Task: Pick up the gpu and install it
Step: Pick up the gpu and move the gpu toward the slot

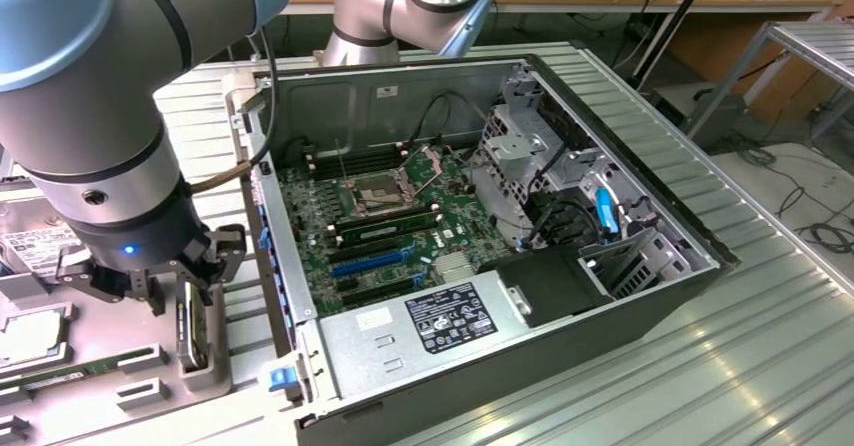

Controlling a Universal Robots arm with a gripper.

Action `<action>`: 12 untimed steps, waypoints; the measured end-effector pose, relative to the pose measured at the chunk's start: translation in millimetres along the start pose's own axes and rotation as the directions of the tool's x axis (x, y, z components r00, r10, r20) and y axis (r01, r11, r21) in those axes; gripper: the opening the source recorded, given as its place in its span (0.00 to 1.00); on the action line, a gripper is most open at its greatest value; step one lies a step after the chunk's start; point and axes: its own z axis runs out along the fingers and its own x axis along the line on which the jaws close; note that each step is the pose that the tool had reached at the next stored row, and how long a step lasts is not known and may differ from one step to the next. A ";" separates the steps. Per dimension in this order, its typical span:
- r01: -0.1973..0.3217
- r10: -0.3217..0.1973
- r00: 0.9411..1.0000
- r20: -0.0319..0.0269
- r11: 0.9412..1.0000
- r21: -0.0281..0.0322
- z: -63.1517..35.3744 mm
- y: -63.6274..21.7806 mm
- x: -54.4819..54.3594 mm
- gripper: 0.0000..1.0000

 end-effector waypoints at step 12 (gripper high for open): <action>0.000 0.000 1.000 0.000 1.000 0.000 1.0 0.0 0.0 0.33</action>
